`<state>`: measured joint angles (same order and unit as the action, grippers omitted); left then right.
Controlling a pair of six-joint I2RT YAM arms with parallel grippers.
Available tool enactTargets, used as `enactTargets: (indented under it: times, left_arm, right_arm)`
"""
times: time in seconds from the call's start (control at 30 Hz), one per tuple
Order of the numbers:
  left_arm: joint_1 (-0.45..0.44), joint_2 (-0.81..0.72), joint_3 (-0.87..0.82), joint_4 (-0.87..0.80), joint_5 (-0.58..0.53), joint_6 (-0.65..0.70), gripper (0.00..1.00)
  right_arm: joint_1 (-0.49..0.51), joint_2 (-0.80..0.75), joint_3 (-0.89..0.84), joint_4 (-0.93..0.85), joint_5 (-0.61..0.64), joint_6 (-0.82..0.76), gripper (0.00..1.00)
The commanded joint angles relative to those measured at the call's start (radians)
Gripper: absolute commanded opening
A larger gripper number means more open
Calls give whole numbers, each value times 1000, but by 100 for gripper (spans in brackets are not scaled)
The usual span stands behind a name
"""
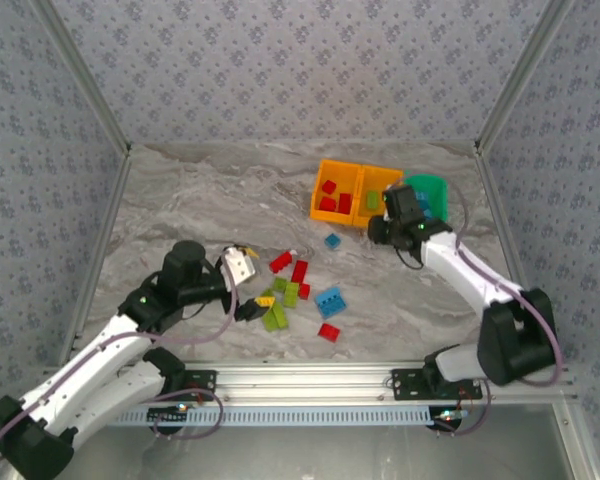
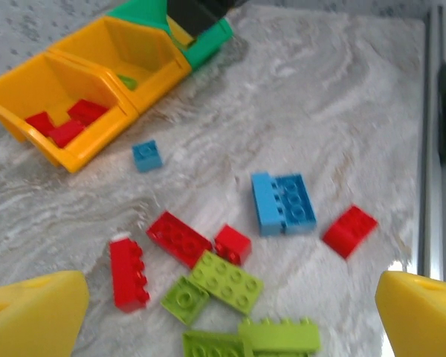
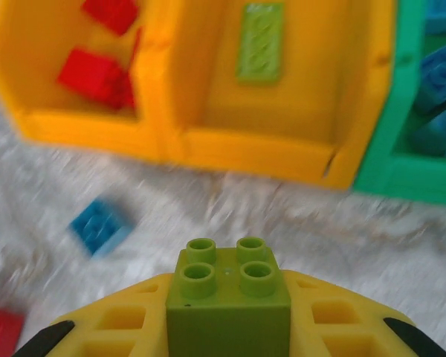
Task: Sort the legos into containers by color
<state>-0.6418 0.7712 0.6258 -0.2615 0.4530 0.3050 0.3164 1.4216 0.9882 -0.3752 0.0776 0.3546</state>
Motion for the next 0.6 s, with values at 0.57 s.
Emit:
enactTargets:
  times: [0.57]
  left_arm:
    - [-19,270,289,-190,-222,-257,99]
  right_arm:
    - [-33,56,175,-50,-136,-60,58]
